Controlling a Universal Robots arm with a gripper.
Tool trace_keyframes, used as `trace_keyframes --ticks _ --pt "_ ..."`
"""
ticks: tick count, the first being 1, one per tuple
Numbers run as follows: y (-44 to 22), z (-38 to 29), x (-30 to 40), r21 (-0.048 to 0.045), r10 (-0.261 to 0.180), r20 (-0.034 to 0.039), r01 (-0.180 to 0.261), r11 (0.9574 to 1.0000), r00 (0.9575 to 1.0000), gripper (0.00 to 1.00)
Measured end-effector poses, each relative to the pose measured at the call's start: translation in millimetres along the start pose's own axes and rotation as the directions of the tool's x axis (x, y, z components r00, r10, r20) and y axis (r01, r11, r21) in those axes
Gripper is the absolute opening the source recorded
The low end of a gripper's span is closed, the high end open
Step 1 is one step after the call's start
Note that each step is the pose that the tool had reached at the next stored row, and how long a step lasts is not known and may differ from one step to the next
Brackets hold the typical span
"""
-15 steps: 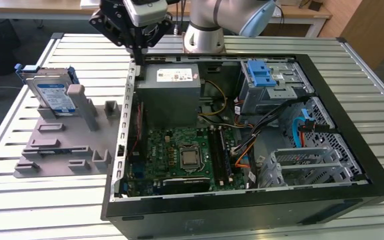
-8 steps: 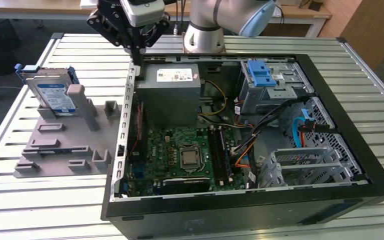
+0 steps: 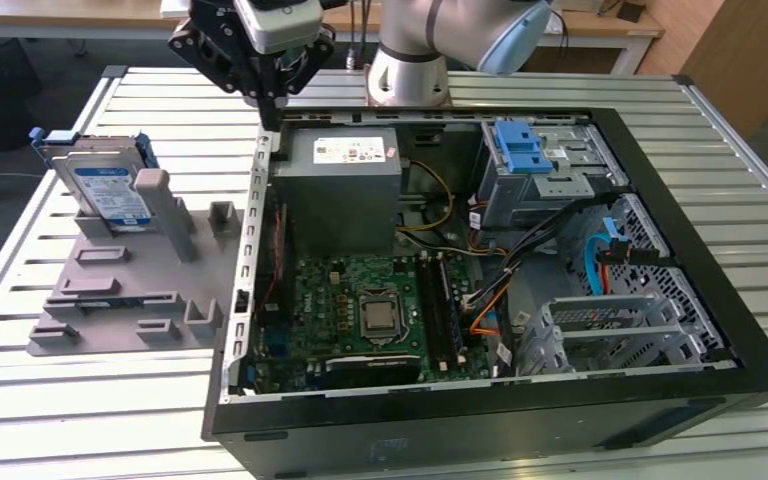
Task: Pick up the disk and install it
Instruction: 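Reach for the disk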
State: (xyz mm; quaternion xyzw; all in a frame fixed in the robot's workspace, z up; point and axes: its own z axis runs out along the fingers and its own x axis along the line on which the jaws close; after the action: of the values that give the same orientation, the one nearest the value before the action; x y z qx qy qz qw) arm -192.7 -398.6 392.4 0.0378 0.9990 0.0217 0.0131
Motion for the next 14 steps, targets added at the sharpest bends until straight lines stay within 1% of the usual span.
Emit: trace_keyframes --ticks 14 --pt "-0.4 0.1 6.8 0.0 0.0 0.0 0.0 1.0 1.0 0.11"
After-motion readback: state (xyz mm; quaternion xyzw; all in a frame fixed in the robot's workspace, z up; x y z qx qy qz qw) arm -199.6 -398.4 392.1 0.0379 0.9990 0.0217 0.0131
